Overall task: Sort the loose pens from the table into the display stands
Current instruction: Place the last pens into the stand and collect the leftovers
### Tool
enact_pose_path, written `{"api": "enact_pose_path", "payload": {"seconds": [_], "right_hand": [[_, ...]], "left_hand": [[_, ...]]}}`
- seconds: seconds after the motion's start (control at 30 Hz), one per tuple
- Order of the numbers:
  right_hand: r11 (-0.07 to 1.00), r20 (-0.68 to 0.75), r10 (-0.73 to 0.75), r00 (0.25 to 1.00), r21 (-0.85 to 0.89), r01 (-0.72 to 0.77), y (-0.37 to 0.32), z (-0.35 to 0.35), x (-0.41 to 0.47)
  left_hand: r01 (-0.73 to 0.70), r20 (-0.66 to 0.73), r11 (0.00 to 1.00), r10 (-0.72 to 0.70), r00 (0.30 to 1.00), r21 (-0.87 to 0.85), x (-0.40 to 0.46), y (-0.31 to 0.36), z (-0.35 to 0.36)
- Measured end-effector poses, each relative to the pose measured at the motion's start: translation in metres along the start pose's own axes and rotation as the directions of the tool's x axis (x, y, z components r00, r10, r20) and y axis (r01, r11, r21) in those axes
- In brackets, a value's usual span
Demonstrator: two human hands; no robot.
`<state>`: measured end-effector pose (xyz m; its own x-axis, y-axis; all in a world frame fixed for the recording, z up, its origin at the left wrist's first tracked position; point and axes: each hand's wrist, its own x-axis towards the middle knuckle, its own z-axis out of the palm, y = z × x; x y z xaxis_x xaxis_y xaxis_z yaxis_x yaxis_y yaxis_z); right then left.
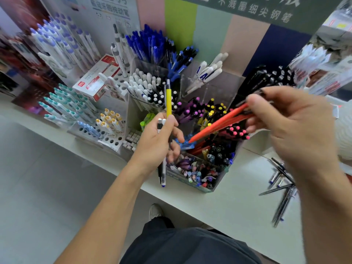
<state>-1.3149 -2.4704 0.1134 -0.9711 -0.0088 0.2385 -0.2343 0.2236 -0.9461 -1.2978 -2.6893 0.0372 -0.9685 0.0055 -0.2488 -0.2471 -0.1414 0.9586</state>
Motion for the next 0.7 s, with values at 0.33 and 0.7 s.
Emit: {"api": "enact_pose_path", "payload": {"seconds": [0.33,0.7], "right_hand": [[0.917,-0.088,-0.135,0.987,-0.388,0.091,0.051,0.017,-0.044],[0.661,0.237,0.134,0.962,-0.745,0.091,0.084,0.063,-0.033]], "left_hand": [[0.139,0.111,0.976,-0.121,0.986,-0.168,-0.007,-0.016,-0.02],[0.145,0.052,0.988,-0.142,0.988,-0.049,-0.001,-0.024,-0.015]]}}
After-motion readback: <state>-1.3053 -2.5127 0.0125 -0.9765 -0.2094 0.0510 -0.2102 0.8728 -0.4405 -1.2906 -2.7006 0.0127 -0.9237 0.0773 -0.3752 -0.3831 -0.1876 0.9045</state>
